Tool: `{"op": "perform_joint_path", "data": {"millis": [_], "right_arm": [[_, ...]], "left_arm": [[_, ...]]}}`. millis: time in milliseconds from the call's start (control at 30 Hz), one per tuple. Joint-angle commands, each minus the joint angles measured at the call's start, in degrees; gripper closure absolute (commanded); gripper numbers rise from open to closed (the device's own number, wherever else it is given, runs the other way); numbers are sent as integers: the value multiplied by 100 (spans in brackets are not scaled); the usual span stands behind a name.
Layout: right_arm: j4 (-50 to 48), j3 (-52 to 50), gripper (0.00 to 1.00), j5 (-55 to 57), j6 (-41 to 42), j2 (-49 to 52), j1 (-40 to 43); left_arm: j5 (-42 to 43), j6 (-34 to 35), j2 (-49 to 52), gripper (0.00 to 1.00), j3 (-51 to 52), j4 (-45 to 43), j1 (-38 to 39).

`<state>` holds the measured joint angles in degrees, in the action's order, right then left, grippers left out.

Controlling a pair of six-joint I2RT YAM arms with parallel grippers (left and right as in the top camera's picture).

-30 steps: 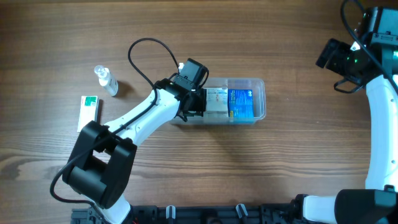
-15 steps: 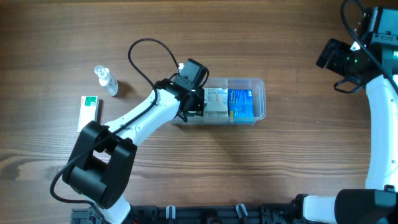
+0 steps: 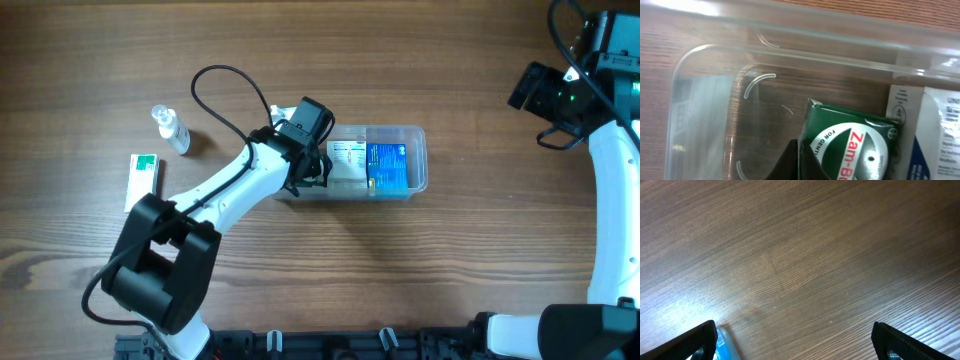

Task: Pack container
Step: 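Lower the Zam-Buk tin into the container next to the boxes, then open left gripper, withdraw left, and grasp the white spray bottle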

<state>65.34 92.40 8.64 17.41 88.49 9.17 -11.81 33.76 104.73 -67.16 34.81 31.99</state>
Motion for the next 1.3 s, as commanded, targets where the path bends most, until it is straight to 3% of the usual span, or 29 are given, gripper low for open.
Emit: {"op": "perform_joint_path", "data": {"millis": [0, 333, 467, 500, 600, 633, 667, 733, 800, 833, 933, 1033, 1267], "right_arm": [[-15, 57, 0, 35, -87, -31, 7], [-15, 57, 0, 35, -87, -33, 7], [-15, 57, 0, 35, -87, -31, 7], [-15, 57, 0, 35, -87, -31, 7], [-15, 57, 0, 35, -87, -31, 7], [-15, 57, 0, 35, -87, -31, 7], [-15, 57, 0, 35, -90, -31, 7], [-15, 57, 0, 35, -87, -31, 7], [-15, 57, 0, 35, -87, -33, 7], [-15, 57, 0, 35, -87, -31, 7], [-15, 57, 0, 35, -87, -31, 7], [-15, 57, 0, 35, -87, -31, 7], [-15, 57, 0, 35, -87, -31, 7]], "left_arm": [[-188, 144, 345, 96, -90, 17, 33], [-179, 111, 208, 96, -140, 37, 31], [-308, -188, -350, 87, -328, 79, 0], [-310, -203, -540, 83, -352, 87, 0], [-507, -203, -1217, 58, -356, 162, -114], [-704, -201, -1495, 40, -358, 286, -249], [-920, -208, -1801, 31, -358, 455, -463], [-1034, -706, -2232, 23, -358, 623, -940], [-1036, -1200, -2533, 4, -358, 643, -1591], [-1034, -1427, -2586, 0, -358, 643, -1904], [-944, -1711, -2559, 0, -356, 616, -2857], [348, -2710, -2476, 0, -356, 326, -3574], [1198, -3790, -1639, 0, -356, 35, -3812]]}}
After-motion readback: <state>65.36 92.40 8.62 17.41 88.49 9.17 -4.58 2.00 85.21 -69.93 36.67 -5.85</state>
